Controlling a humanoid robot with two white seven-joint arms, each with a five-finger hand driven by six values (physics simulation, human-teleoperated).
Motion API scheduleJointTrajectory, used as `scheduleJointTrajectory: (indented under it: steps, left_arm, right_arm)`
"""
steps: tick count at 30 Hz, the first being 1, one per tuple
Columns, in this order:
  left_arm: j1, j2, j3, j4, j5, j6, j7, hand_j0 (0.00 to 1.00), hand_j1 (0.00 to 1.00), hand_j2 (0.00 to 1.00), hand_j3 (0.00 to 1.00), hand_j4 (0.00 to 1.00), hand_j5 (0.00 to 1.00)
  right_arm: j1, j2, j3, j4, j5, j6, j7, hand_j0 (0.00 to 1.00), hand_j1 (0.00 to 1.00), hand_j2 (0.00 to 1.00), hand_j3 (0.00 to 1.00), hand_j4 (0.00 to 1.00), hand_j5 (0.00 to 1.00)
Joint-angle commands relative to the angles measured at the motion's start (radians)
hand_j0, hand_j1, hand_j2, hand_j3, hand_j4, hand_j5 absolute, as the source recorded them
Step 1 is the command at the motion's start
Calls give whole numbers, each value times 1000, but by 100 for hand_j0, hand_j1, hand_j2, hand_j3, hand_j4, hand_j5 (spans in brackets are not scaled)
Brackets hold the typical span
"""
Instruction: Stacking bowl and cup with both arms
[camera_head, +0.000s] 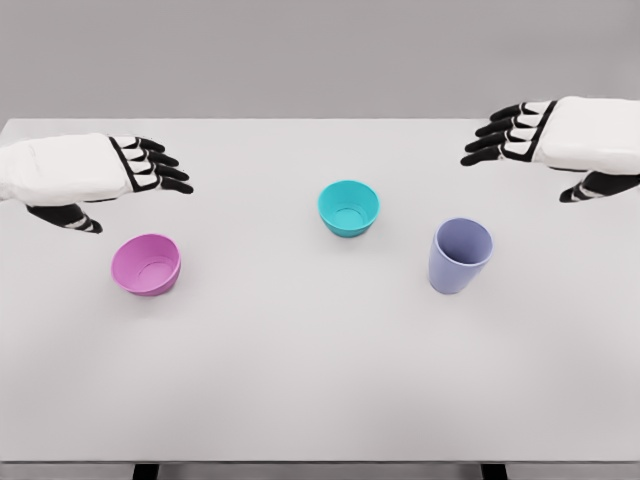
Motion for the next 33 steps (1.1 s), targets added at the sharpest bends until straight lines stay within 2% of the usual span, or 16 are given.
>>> scheduleJointTrajectory:
  steps: [1, 16, 25, 28, 33]
  left_arm:
    - [-2, 2, -153, 15, 43, 1, 0, 100, 100, 100, 100, 100, 100]
    - [8, 25, -200, 18, 44, 4, 0, 100, 100, 100, 100, 100, 100]
    - [12, 23, -216, 17, 37, 168, 0, 100, 100, 100, 100, 100, 100]
    - [11, 23, -216, 17, 32, 170, 0, 100, 100, 100, 100, 100, 100]
    - [12, 16, -216, 34, -3, 173, 0, 100, 100, 100, 100, 100, 100]
  right_arm:
    - [0, 0, -5, 0, -5, 3, -1, 100, 100, 100, 100, 100, 100]
    - [28, -32, -19, -3, -14, 3, -1, 100, 100, 100, 100, 100, 100]
    - [28, -56, -25, -3, -18, 3, -1, 100, 100, 100, 100, 100, 100]
    - [34, -105, -27, -3, -17, 3, -1, 100, 100, 100, 100, 100, 100]
    - [40, -94, -28, -3, -14, 3, -1, 100, 100, 100, 100, 100, 100]
